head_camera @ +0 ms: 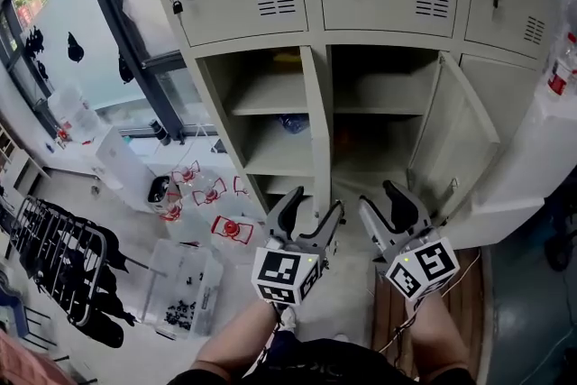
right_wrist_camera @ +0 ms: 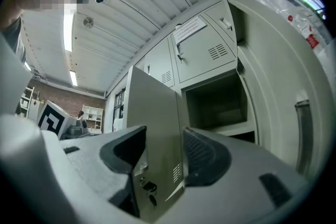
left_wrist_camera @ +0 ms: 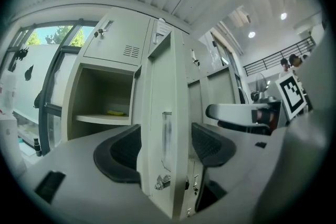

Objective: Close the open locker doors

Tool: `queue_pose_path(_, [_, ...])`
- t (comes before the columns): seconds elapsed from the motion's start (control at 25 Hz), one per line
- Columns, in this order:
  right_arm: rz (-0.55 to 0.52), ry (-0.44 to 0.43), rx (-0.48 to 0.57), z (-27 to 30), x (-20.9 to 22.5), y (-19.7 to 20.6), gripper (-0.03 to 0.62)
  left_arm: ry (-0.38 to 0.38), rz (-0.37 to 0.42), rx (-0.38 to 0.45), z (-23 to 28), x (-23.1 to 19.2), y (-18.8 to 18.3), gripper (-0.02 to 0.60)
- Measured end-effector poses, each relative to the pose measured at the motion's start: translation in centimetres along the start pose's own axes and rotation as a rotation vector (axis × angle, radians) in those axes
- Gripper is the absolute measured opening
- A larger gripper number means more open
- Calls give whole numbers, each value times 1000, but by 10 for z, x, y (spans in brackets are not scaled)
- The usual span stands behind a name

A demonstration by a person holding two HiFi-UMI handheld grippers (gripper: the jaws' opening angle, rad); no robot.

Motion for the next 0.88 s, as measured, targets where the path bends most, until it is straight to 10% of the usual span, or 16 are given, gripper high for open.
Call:
queue_pose_path(0.4, [2, 65, 3, 20, 6, 4, 209, 134, -21, 44, 3, -3, 5, 251])
queue_pose_path(0.88, [7, 26, 5, 40, -11, 7, 209, 4, 2, 10, -26, -43, 14, 107])
Point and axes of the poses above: the fingertips, and each gripper's own axes: z forward along the fingers, x to its right, y out of its underside, the point moved 1 cm from there along -z, backward along the fingers, and after that the axes turned 15 degrees about z, right-handed, at the moved point
